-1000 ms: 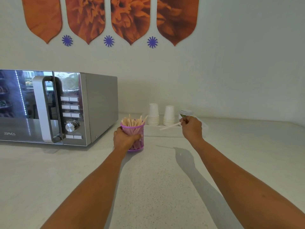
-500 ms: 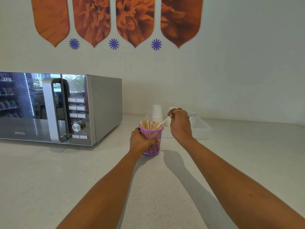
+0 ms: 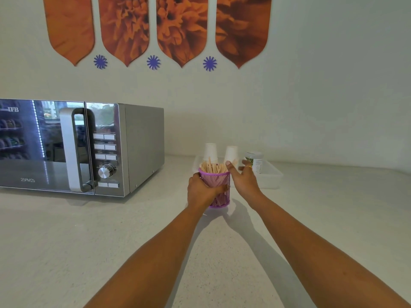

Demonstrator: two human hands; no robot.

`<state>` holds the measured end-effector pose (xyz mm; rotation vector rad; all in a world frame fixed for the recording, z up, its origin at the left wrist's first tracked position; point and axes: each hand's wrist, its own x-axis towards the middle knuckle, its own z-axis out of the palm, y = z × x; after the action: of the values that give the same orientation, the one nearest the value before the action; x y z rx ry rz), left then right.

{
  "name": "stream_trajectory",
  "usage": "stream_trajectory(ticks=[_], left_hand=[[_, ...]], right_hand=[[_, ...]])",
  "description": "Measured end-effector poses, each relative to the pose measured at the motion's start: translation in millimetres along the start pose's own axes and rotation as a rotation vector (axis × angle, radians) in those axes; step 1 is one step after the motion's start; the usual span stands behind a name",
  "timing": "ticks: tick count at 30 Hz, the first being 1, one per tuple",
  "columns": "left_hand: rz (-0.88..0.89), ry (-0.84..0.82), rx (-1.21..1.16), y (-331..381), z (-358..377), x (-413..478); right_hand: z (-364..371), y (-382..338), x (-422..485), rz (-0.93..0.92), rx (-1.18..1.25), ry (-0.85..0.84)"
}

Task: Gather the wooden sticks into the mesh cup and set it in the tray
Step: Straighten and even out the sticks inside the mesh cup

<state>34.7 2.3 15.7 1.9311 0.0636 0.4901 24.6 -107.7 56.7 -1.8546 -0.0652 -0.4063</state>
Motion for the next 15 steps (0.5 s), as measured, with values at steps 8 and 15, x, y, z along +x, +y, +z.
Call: stream_trajectory(ticks=[8,15], left_hand=[[0.014,-0.06,0.047,4,12,-17],[0.059,-0.249,0.066,6,3,-28]], right_hand=[[-6,3,-14,0.106,0.047,-0.204],[-24,10,-21,0.15,0.021,-0.216]])
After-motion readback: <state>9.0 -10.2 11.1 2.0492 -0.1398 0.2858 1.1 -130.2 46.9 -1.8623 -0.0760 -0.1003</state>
